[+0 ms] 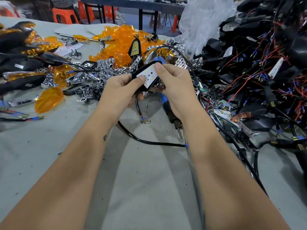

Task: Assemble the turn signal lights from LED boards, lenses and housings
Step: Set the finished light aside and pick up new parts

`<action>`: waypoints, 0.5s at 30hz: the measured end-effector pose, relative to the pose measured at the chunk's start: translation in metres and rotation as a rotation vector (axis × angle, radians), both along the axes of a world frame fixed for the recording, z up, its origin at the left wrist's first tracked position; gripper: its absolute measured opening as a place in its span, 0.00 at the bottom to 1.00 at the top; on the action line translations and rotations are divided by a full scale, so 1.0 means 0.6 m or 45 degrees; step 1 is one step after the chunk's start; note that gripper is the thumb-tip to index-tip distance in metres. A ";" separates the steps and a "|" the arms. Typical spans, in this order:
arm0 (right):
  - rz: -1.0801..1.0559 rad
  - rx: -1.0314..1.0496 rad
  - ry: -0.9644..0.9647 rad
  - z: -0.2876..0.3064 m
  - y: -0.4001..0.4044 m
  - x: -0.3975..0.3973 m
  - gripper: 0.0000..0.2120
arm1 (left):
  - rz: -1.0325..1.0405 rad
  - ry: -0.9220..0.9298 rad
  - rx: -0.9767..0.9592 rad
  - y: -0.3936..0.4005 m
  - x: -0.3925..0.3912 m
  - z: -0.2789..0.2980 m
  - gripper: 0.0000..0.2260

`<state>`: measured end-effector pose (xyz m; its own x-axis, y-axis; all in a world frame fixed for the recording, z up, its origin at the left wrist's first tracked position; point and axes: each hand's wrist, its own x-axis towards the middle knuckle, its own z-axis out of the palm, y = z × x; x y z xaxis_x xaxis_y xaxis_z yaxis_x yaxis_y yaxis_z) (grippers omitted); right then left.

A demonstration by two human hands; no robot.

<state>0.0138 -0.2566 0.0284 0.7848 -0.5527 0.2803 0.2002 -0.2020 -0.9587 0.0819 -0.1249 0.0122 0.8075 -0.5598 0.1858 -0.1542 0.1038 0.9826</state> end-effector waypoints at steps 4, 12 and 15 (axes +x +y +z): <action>-0.129 -0.126 0.007 -0.007 -0.002 0.000 0.13 | -0.107 0.028 0.098 0.008 0.008 0.001 0.03; -0.389 -0.055 -0.058 -0.014 -0.028 -0.001 0.11 | -0.518 0.536 0.239 0.054 0.046 0.011 0.33; -0.401 -0.132 -0.040 -0.015 -0.025 0.001 0.11 | -0.550 0.550 0.262 0.057 0.054 0.010 0.41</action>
<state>0.0145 -0.2718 0.0194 0.5703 -0.7339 0.3690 0.1415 -0.3547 -0.9242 0.1146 -0.0909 0.0184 0.4794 -0.8408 -0.2516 0.2732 -0.1294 0.9532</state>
